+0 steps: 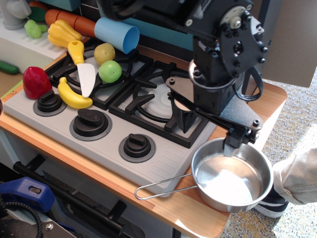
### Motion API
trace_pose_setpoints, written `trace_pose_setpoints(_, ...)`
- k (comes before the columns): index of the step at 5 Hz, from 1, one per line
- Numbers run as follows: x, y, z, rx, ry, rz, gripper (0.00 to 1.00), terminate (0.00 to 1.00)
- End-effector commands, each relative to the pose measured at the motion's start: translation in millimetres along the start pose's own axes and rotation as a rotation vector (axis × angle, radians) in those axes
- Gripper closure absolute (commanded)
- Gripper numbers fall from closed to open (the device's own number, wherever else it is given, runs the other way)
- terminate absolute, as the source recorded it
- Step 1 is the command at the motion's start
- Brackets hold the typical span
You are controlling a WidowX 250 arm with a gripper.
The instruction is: Put pot or pan on stove
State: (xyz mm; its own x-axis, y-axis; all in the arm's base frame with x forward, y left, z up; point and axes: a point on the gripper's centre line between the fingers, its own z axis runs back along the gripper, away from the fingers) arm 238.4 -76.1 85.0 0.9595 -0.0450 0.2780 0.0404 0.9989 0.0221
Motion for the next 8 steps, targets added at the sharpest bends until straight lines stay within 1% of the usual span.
trace_pose_setpoints(1, 0, 0, 0, 0.000, 0.000, 0.000, 0.00, 0.00)
trace_pose_setpoints(2, 4, -15, 1, -0.003, 0.001, 0.004, 0.00, 0.00)
trace_pose_setpoints(3, 7, -35, -5, -0.012, -0.005, -0.005, 0.00, 0.00)
trace_pose_setpoints(4, 2, -51, -9, -0.025, -0.014, -0.028, 0.00, 0.00)
trace_pose_setpoints(5, -2, -64, -12, -0.045, -0.024, -0.091, 0.00, 0.00)
trace_pose_setpoints(6, -5, -71, -16, -0.086, -0.023, -0.152, 0.00, 0.00)
trace_pose_setpoints(7, -8, -76, -23, -0.090, 0.016, -0.189, 0.00, 0.00)
trace_pose_setpoints(8, -11, -76, -34, -0.075, 0.042, -0.173, 0.00, 0.00)
